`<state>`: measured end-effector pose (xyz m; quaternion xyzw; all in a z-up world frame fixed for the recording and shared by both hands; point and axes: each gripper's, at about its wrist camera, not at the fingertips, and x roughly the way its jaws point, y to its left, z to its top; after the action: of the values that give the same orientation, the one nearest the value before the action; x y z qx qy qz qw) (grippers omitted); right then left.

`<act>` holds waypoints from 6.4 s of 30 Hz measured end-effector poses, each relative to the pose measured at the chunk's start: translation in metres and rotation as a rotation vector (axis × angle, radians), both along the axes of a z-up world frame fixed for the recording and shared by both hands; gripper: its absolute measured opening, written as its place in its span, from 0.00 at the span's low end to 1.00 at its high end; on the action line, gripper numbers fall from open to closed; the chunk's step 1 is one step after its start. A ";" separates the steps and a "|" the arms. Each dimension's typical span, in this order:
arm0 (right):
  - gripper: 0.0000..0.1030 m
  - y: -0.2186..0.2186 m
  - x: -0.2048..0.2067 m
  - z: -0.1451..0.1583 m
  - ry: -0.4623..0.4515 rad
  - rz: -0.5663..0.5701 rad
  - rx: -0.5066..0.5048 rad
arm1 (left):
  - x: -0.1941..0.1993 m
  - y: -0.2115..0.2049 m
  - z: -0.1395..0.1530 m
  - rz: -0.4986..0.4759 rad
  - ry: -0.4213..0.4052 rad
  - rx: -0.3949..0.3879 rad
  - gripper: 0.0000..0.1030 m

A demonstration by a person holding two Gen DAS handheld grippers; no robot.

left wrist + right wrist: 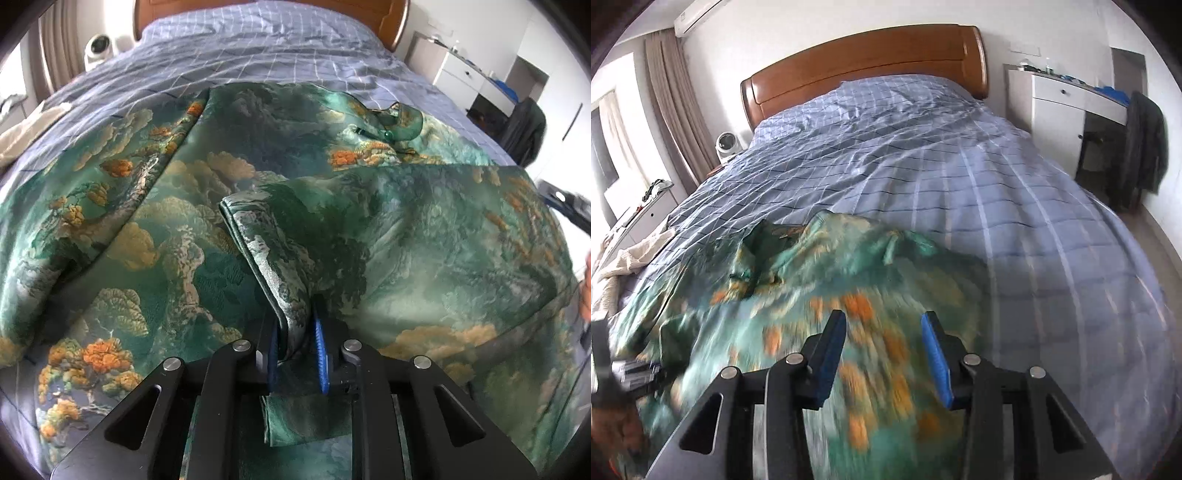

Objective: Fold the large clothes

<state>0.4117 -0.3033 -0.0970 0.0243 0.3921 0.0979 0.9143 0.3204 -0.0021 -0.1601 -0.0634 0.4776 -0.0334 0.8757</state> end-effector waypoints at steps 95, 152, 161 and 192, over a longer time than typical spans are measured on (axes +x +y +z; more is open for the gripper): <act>0.67 0.094 -0.340 -0.042 0.099 0.046 -0.086 | -0.168 0.348 0.009 1.018 -0.177 -0.425 0.13; 0.20 0.135 -0.027 -0.009 0.150 0.073 0.084 | -0.177 0.025 0.039 0.043 -0.188 0.088 0.88; 0.53 0.130 -0.065 -0.004 0.018 0.034 -0.118 | -0.115 0.063 0.087 0.080 -0.243 0.017 0.90; 0.53 0.168 -0.033 -0.079 0.112 0.235 -0.045 | 0.088 0.087 0.043 0.191 -0.145 0.032 0.76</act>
<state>0.3783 -0.1356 -0.1756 -0.0371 0.4449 0.1939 0.8735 0.4086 0.0847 -0.1175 -0.0919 0.4054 0.0532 0.9080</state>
